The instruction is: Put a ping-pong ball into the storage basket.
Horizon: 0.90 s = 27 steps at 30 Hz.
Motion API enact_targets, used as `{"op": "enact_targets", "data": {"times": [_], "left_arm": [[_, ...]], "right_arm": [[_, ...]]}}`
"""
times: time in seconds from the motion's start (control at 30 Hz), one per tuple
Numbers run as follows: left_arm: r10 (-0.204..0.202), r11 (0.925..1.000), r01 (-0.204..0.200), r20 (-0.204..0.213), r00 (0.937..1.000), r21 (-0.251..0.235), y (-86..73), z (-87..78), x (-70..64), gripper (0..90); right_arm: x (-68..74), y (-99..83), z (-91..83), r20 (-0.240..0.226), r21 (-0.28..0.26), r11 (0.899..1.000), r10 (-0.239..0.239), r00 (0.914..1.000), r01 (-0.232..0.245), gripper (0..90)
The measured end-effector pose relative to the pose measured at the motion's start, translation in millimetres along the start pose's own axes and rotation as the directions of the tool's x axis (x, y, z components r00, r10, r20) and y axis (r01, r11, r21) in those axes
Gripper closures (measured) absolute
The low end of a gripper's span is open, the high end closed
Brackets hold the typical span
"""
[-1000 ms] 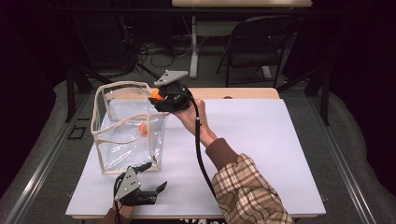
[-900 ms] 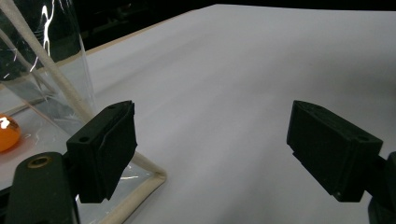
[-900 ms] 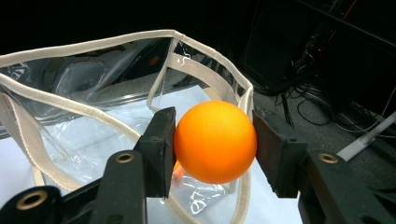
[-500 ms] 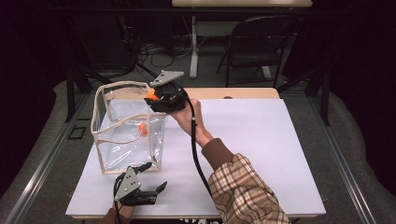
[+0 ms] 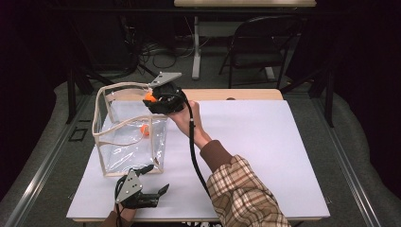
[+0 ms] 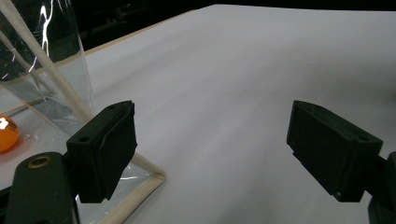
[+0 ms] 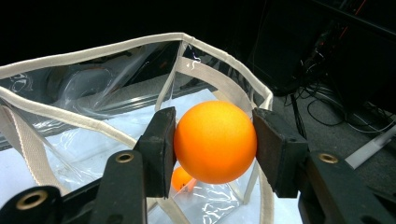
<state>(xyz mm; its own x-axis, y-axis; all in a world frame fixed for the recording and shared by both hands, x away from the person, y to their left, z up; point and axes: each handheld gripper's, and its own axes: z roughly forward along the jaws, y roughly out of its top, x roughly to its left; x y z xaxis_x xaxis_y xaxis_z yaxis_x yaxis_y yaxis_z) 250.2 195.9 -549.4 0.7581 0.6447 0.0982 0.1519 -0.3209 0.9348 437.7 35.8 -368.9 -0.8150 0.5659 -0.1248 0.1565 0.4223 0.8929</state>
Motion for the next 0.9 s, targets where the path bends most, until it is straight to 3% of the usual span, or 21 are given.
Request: {"op": "enact_targets", "data": {"times": [0.9], "left_arm": [[-0.001, 1.0, 0.001, 0.001, 1.0, 0.0, -0.1, 0.0, 0.0, 16.0]], "right_arm": [[0.0, -1.7, 13.9, -0.008, 0.016, 1.0, 0.012, 0.9999, -0.012, 51.0]]}}
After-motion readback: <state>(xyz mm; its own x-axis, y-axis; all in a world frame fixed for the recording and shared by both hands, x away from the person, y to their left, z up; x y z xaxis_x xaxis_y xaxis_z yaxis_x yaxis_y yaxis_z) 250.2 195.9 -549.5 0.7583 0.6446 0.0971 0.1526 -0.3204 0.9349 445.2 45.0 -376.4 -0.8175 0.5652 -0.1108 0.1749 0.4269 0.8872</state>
